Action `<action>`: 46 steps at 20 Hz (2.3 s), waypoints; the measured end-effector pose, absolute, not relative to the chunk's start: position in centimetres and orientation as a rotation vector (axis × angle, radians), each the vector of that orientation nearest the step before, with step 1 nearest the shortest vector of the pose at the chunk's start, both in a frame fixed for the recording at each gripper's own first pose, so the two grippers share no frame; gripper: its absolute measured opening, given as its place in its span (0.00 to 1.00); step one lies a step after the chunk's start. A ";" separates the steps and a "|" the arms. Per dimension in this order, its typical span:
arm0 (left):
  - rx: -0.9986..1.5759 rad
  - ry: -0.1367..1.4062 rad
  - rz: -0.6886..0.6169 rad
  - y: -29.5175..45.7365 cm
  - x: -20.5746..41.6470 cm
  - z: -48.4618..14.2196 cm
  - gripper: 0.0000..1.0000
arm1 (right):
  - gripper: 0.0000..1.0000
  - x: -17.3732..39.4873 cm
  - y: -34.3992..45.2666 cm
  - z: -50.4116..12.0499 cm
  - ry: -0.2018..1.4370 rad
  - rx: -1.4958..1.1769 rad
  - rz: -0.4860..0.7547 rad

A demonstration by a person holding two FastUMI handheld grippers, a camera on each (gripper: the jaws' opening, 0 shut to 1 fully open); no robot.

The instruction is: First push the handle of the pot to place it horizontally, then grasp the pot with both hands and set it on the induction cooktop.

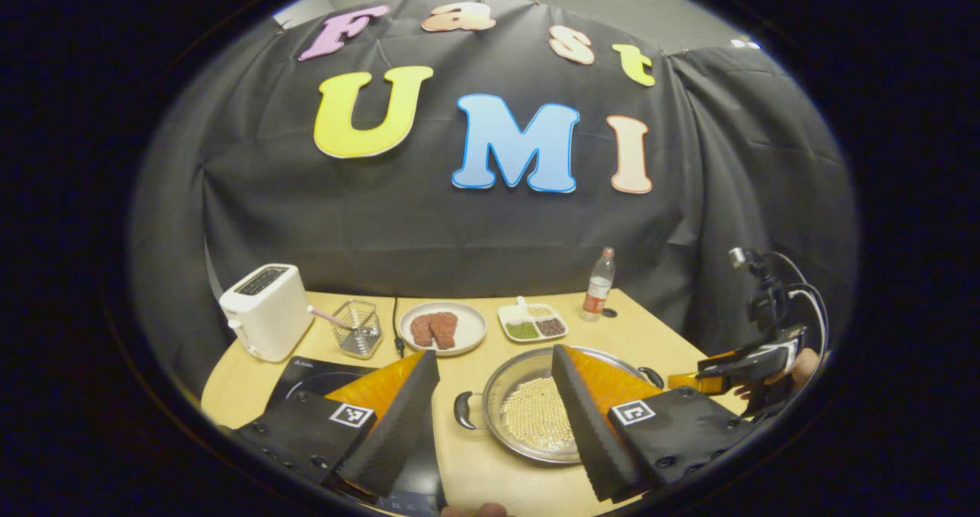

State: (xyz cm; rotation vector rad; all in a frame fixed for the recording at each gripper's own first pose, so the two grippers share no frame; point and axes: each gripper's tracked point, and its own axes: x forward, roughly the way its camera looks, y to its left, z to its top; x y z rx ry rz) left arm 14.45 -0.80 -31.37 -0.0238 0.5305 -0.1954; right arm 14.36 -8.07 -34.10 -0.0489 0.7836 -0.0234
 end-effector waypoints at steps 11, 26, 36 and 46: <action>-0.005 0.776 -0.238 -0.6 18.2 -45.2 0.98 | 1.00 17.6 -6.5 -37.6 0.762 0.003 -0.010; -0.058 1.006 -0.205 0.8 18.6 -54.9 0.93 | 0.91 21.3 -6.0 -44.0 0.897 0.047 -0.053; -0.071 1.067 -0.207 0.5 18.3 -55.6 0.62 | 0.62 20.6 -5.4 -45.0 0.974 0.133 -0.037; -0.051 1.106 -0.198 0.8 17.1 -54.8 0.53 | 0.57 20.2 -4.7 -44.3 0.980 0.100 -0.014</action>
